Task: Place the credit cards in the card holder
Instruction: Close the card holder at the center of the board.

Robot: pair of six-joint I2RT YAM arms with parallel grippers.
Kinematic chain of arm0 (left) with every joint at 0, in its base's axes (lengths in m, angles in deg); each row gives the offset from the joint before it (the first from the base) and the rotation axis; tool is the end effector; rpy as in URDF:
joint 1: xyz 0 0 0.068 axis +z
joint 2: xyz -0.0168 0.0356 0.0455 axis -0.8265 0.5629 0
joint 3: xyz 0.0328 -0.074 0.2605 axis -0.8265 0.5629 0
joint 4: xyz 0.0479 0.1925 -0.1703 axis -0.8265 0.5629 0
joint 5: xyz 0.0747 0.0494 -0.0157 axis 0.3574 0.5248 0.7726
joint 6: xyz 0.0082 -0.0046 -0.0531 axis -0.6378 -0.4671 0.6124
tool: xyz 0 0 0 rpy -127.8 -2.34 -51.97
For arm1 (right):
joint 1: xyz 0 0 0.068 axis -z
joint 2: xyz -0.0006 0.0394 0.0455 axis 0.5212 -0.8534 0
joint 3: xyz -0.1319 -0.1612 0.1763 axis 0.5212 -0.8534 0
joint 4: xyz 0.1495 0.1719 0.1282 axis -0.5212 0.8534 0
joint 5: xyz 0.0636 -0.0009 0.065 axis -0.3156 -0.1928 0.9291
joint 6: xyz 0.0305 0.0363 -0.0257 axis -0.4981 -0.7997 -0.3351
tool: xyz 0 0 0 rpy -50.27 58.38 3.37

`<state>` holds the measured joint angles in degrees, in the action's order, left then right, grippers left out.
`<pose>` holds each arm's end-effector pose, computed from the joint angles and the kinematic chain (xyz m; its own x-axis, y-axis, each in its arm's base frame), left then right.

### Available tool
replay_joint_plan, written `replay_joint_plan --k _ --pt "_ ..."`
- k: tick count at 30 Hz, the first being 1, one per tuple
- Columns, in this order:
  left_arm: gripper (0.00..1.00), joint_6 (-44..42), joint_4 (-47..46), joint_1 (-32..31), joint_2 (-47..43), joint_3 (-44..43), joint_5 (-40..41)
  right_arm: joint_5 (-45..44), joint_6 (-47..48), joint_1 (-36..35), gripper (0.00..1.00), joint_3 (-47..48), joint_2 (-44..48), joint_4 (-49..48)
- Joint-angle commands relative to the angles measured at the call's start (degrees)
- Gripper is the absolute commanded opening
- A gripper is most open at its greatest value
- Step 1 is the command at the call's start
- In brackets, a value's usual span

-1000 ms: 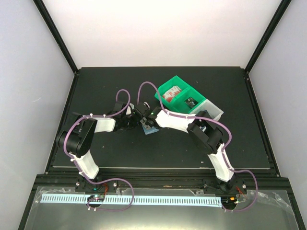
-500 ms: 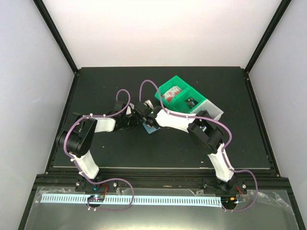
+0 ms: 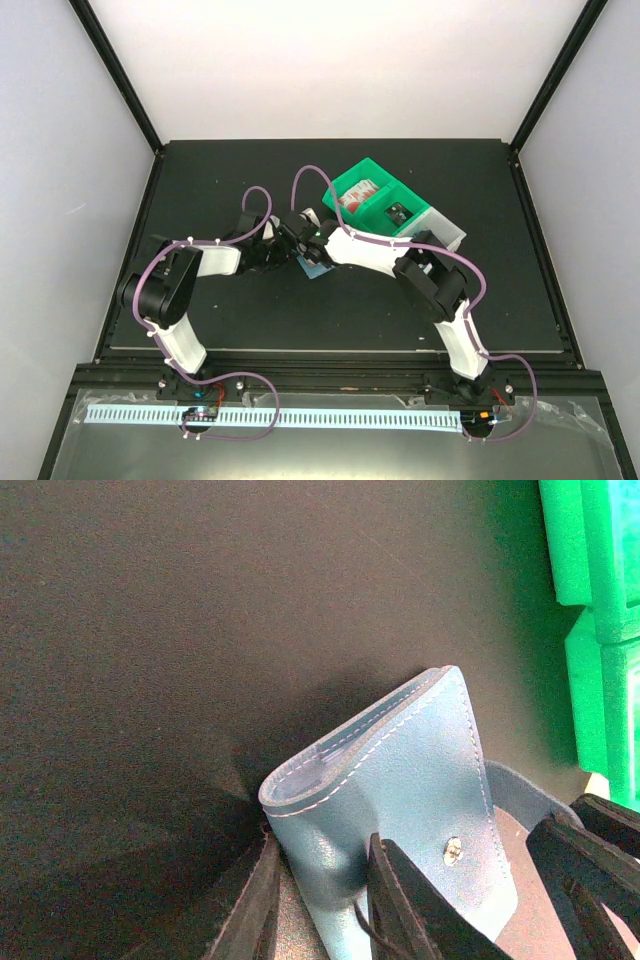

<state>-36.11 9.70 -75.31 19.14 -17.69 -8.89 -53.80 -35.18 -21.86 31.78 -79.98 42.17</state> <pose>0.2913 -0.1190 0.1164 -0.9050 -0.3579 -0.2299 -0.1187 0.7314 -0.6715 0.2757 0.3408 0.1633 -0.7239 -0.4835 -0.4921 -0.3788 0.8747 -0.3022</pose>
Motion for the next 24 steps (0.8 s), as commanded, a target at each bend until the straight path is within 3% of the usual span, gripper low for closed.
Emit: replay_joint_plan --k 1,10,14,18,24 --pt "0.27 -0.6 8.5 -0.29 2.87 2.69 1.32 0.86 -0.03 0.18 0.17 0.93 2.7 -1.07" --pt "0.27 -0.72 8.31 -0.29 3.18 2.65 1.24 0.5 -0.38 0.35 0.09 0.92 2.52 -0.79" --pt "0.27 -0.73 8.2 -0.28 3.35 2.6 1.1 0.68 -0.3 0.36 0.1 1.11 2.65 -0.81" --pt "0.27 -0.64 8.23 -0.27 3.27 2.6 1.16 0.91 -0.11 0.37 0.18 1.3 2.67 -0.89" --pt "0.27 -0.65 8.2 -0.29 3.36 2.6 1.2 0.83 -0.29 0.37 0.14 1.17 3.0 -1.08"
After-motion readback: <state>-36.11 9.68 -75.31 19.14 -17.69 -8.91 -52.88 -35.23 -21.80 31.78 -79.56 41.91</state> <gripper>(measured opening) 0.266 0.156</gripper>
